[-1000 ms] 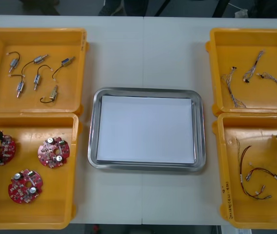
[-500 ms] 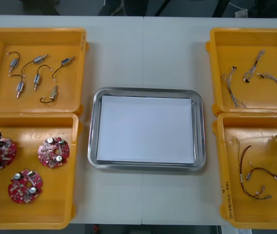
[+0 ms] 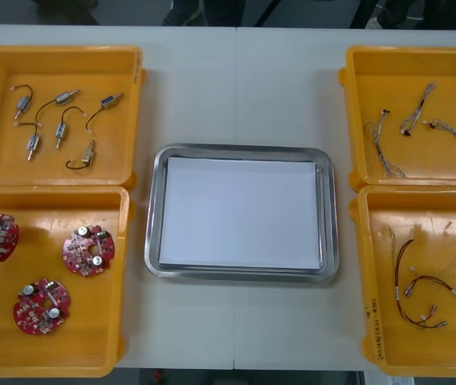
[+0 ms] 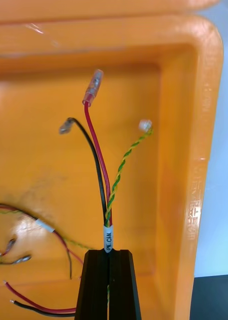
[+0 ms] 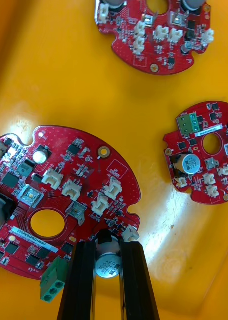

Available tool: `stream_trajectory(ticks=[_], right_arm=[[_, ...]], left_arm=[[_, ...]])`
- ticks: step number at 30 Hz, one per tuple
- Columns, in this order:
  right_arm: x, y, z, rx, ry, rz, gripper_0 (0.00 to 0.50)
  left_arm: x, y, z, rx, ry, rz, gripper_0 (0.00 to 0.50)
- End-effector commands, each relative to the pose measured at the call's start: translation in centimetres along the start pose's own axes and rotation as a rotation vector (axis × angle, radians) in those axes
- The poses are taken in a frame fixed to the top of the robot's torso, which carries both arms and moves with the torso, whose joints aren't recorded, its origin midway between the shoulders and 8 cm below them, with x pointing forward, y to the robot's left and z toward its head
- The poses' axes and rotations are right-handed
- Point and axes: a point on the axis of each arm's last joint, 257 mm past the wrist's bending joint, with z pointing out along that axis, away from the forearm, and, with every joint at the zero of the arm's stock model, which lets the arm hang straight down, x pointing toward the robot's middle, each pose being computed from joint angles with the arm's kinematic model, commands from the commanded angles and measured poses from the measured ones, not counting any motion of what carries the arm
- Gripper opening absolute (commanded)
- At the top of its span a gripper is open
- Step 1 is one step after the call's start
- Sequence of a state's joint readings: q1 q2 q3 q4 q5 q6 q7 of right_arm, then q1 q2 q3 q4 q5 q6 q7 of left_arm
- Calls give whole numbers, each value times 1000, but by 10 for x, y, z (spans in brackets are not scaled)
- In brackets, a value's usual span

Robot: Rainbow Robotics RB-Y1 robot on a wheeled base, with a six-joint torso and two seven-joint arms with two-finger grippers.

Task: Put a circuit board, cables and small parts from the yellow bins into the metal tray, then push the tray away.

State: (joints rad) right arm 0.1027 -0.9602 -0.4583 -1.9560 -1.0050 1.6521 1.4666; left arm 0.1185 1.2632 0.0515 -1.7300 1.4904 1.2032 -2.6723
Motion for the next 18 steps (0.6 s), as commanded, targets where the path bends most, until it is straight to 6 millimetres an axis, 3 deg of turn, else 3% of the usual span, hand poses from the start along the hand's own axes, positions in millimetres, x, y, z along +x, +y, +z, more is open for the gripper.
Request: stream_trajectory(ticks=[1,8,18], right_arm=[[-17,-5,-42,18,-29,-63,0],[-34,17,-69,24,-54,-182,0],[-52,75,-96,-37,-71,-347,0]], left_arm=[[-35,17,-19,-61,-20,78,0],[-60,16,-25,-51,-41,-1,0],[-91,21,-37,-32,-46,-107,0]])
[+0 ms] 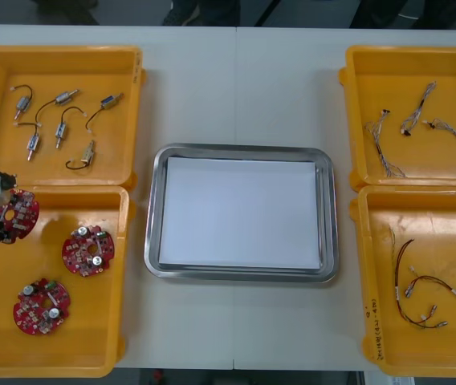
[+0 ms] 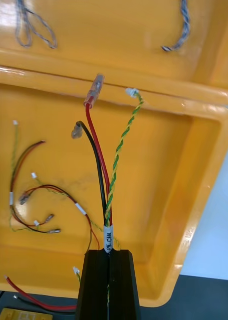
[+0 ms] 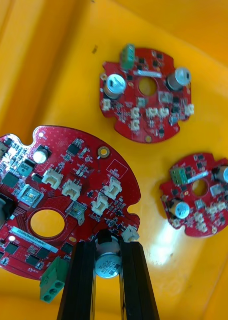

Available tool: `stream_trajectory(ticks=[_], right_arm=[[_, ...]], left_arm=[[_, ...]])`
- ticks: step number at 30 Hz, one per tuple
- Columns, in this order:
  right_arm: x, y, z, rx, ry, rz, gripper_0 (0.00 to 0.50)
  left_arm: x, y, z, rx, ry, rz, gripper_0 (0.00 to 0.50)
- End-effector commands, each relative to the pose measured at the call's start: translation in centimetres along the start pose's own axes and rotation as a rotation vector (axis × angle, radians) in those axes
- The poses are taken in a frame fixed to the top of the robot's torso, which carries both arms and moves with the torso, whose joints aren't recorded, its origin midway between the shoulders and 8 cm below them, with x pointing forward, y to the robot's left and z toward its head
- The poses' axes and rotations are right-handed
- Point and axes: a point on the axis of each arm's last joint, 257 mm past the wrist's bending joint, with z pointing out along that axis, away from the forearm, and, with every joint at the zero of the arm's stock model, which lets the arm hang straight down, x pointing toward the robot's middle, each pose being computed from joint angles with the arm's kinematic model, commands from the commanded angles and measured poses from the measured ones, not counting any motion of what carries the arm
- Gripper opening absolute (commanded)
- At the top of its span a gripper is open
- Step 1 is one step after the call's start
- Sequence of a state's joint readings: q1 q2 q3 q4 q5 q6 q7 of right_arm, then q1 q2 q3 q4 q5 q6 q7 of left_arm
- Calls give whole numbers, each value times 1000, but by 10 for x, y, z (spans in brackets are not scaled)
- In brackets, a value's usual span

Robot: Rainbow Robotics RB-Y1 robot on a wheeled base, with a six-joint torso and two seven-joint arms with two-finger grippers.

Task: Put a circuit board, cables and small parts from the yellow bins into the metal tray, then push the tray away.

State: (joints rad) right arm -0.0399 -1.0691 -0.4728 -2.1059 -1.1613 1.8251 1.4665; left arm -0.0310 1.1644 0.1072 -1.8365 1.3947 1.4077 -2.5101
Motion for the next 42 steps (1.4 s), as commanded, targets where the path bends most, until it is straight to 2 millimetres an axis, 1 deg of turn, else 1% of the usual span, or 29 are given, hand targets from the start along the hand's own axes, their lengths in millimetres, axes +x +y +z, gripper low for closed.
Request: stream_trajectory(ticks=[1,4,6,12,16,19,25,29,31,38,39,42], right_arm=[[-27,24,-26,-19,-48,-121,0],[-32,38,-32,-60,-64,-157,0],[-33,44,-33,-78,-66,-171,0],[-35,67,-39,-70,-71,-289,0],[-33,80,-40,-57,-77,-347,0],[-30,87,-40,-58,-77,-378,0],[-20,95,-38,-65,-57,-411,0],[-15,95,-37,-38,-53,-433,0],[-14,96,-37,-32,-52,-439,0],[-11,94,-36,11,-47,-464,0],[-11,94,-36,18,-46,-469,0],[-9,94,-35,24,-41,-473,0]], left_arm=[[-33,14,-18,-37,-25,-129,0],[-48,10,-24,-57,-10,-171,0],[-56,6,-26,-62,-8,-193,0],[-88,-14,-35,-48,-4,-287,0],[-110,-24,-35,-49,-6,-328,0],[-121,-27,-31,-45,-14,-350,0],[-150,-34,-23,-67,-22,-423,0],[-175,-42,-17,-91,-11,-473,0],[-181,-44,-16,-99,-8,-483,1],[-220,-59,3,-125,-2,-541,1],[-229,-62,7,-129,-7,-558,0],[-247,-71,17,-135,-15,-585,1]])
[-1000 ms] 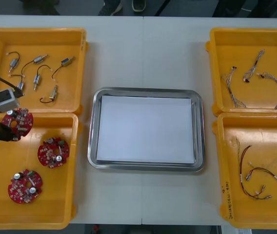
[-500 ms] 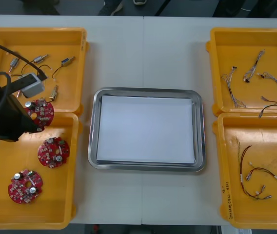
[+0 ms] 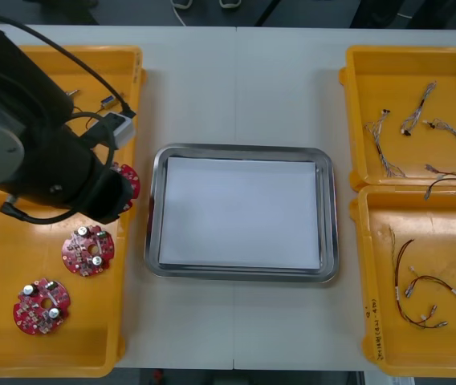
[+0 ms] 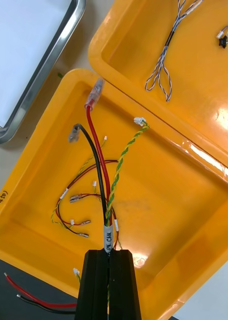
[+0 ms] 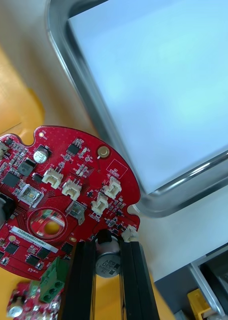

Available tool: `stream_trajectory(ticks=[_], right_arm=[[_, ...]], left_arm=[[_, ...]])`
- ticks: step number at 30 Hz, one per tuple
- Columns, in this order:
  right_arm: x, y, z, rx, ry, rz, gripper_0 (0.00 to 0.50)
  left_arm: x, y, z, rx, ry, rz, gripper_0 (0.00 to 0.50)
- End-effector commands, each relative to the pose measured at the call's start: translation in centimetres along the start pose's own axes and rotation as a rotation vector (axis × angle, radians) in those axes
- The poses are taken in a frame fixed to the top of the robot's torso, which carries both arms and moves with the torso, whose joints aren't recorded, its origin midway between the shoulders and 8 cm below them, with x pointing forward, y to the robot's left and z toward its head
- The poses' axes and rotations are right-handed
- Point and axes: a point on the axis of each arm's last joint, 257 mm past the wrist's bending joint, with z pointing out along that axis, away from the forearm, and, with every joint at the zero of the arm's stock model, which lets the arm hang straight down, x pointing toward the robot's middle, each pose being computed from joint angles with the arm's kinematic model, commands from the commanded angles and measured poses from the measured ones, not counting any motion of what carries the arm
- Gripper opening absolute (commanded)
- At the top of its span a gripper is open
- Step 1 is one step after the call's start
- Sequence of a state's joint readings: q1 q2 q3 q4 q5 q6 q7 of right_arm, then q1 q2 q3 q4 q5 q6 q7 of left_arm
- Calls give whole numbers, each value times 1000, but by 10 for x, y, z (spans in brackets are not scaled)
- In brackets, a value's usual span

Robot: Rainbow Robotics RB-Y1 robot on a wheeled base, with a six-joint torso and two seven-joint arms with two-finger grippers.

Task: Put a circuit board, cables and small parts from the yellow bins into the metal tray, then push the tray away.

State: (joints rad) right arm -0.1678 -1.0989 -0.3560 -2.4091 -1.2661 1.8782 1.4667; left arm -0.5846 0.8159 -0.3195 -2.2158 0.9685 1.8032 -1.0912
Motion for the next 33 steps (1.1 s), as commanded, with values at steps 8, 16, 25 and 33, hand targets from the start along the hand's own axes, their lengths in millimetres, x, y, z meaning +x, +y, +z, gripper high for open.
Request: stream_trajectory(ticks=[8,16,25,33], right_arm=[[9,2,-2,31,37,-74,0],[9,5,0,21,40,-76,0],[9,7,1,13,37,-72,0],[10,7,1,13,41,-71,0]], left_arm=[[-35,-72,17,-3,-48,55,1],[-35,-90,49,-16,-24,36,1],[-26,-103,73,-24,-5,40,2],[-25,-114,91,-23,-7,35,1]])
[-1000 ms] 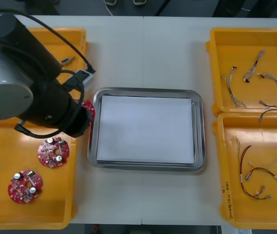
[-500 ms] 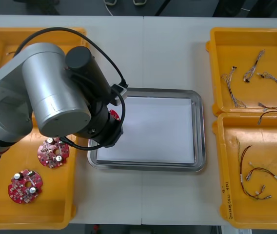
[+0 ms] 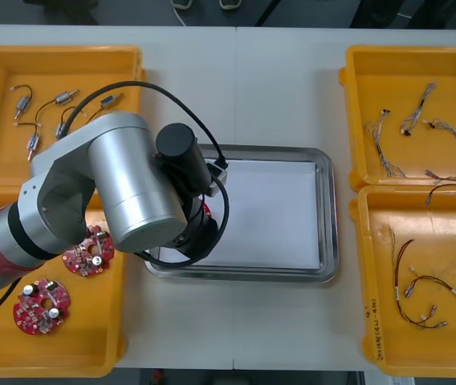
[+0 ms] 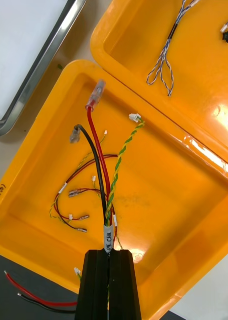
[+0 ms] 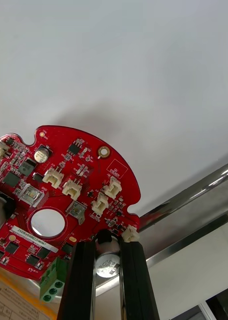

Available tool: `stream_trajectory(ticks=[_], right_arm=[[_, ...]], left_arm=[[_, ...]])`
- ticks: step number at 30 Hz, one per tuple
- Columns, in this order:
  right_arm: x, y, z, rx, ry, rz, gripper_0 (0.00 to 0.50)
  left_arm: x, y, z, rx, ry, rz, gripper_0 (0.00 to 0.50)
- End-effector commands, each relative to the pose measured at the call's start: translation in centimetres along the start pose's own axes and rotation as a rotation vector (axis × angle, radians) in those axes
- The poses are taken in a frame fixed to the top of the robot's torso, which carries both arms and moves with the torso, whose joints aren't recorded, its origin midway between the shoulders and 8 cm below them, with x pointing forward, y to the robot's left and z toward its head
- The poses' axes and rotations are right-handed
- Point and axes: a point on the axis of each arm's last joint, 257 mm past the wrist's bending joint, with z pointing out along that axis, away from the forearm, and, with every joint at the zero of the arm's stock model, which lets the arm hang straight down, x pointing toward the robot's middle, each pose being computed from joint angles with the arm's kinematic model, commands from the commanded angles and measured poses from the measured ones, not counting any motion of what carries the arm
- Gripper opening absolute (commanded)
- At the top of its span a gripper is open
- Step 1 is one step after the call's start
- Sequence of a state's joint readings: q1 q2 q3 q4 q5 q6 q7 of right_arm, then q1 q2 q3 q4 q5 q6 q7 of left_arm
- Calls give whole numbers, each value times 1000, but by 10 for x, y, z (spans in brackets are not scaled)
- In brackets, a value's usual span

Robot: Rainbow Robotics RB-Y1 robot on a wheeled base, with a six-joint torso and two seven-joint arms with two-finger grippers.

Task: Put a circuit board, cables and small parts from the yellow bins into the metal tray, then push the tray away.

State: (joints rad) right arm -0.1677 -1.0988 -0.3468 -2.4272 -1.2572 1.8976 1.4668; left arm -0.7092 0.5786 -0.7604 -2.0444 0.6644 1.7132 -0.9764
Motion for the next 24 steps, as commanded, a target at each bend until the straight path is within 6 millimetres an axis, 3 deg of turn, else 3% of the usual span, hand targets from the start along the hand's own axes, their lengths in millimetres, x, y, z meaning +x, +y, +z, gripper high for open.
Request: stream_trajectory(ticks=[1,18,19,21,22,24], right_arm=[[5,5,1,2,21,-53,0],[5,6,0,-1,21,-49,0],[6,6,1,-2,24,-48,0],[6,6,0,-3,23,-49,0],[6,6,0,-4,23,-50,0],[6,6,1,-5,22,-48,0]], left_arm=[[-20,-19,1,15,-53,-67,1],[-5,-27,15,2,-28,-58,7],[-5,-29,15,7,-29,-59,41],[-6,-28,16,6,-30,-64,198],[-6,-29,15,9,-32,-66,315],[-7,-29,15,8,-33,-69,457]])
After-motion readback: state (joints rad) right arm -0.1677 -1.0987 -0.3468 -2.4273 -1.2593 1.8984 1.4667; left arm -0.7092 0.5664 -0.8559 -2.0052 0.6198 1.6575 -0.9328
